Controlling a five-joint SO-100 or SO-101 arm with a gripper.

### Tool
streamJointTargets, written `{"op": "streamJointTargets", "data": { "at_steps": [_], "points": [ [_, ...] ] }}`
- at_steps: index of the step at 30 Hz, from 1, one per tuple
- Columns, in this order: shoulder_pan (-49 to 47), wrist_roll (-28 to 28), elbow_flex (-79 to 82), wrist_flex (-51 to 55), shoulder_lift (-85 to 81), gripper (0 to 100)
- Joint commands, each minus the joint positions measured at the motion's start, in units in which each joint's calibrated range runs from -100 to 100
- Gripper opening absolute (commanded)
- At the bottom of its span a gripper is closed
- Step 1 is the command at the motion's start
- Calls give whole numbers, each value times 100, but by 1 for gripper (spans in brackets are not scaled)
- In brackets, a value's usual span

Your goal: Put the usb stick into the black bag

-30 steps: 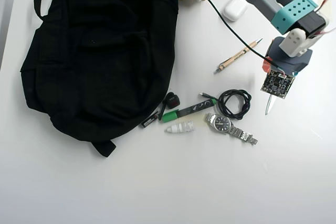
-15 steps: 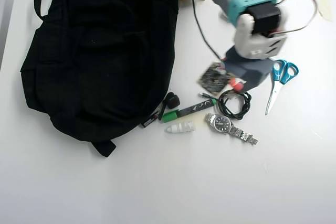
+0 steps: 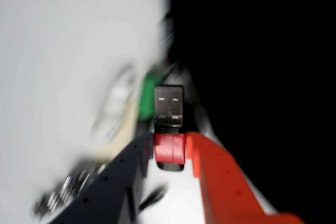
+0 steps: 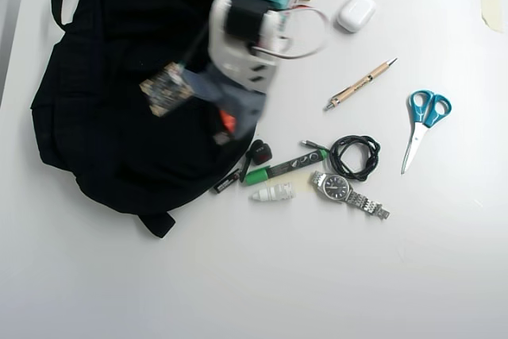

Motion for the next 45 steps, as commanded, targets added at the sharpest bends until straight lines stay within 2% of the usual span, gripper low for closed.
{"op": "streamJointTargets", "data": {
  "at_steps": [1,5,7,11,12,14,16,17,19,22,24,25,27,29,31,34,39,45],
  "points": [
    [695,228,91,110,-566,2],
    [1278,380,1043,110,-964,2],
    [1637,385,2409,110,-1504,2],
    [2094,474,4026,84,-2383,2],
    [2176,584,4008,84,-2450,7],
    [2176,584,4026,84,-2450,22],
    [2071,579,3954,84,-2466,22],
    [1944,584,3945,84,-2549,20],
    [1503,589,4215,84,-3537,2],
    [725,589,5751,67,-5528,3],
    [-8,589,7072,-329,-7031,2],
    [-502,595,8087,-820,-7960,2],
    [-1504,1166,10603,-2465,-9753,2],
    [-1796,1198,12894,-3800,-11097,2],
    [-1796,1203,13739,-4188,-11620,2],
    [-1796,1397,15095,-4326,-12624,2],
    [-1751,1423,16173,-4214,-13512,2],
    [-1751,1407,16173,-3395,-13553,2]
  ]
}}
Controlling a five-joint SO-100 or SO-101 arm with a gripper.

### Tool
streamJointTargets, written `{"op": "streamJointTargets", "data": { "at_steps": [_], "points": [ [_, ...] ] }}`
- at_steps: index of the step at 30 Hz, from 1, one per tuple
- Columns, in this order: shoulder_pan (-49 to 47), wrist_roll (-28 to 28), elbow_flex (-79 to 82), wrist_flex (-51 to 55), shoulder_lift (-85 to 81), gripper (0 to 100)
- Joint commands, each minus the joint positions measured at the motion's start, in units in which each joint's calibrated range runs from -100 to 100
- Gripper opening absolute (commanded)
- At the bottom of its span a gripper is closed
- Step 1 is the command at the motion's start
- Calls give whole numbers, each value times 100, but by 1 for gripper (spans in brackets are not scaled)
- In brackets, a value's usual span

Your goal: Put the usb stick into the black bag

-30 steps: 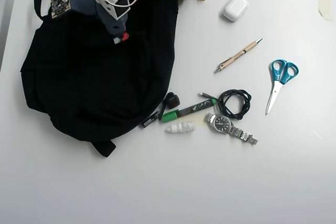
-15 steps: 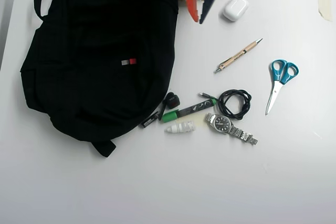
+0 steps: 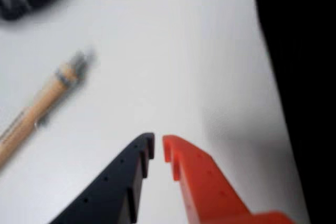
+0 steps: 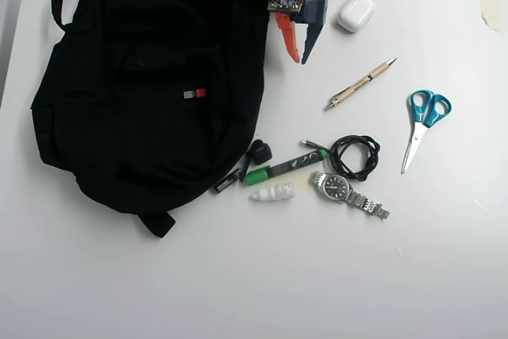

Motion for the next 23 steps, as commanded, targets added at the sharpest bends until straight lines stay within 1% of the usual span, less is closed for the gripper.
{"op": "streamJointTargets", "data": {
  "at_steps": [1,8,12,23],
  "points": [
    [26,-11,90,364,-109,2],
    [272,26,90,398,-109,2],
    [220,-5,90,1001,-117,2],
    [250,16,90,975,-117,2]
  ]
}}
